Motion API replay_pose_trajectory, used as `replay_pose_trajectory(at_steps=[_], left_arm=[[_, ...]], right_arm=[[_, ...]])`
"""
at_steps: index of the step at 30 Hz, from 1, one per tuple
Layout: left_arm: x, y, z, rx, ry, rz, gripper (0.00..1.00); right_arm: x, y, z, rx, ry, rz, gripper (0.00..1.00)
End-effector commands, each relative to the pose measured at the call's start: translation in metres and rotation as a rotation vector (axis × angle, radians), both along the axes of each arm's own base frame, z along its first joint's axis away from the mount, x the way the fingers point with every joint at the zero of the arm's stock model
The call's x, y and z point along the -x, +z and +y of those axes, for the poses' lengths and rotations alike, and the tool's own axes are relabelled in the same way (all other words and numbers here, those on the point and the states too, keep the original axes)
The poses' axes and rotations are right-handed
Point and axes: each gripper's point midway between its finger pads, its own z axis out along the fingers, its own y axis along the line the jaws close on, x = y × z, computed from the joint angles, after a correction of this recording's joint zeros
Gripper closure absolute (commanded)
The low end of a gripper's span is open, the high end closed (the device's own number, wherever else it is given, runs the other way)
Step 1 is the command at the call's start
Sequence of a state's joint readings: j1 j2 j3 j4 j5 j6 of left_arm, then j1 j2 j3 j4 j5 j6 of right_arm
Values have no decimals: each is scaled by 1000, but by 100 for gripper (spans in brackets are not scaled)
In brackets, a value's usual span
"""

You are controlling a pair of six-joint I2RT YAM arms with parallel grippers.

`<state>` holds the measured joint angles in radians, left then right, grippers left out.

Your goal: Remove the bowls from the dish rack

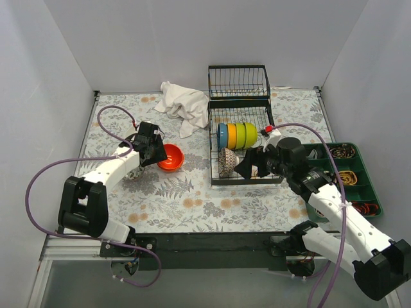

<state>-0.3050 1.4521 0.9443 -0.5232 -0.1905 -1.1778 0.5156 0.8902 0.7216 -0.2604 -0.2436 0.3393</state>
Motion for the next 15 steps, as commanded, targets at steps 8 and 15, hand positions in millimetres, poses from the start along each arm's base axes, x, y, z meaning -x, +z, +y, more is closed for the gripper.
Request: replay_pose_trajectory(at_steps=[8, 15], left_arm=[[4, 47, -9, 109, -15, -119, 42], [2, 36, -8, 151, -2, -94, 64]], right_arm=[[-39, -10, 8, 18, -122, 22, 1], [-39, -21, 24, 41, -87, 58, 1]])
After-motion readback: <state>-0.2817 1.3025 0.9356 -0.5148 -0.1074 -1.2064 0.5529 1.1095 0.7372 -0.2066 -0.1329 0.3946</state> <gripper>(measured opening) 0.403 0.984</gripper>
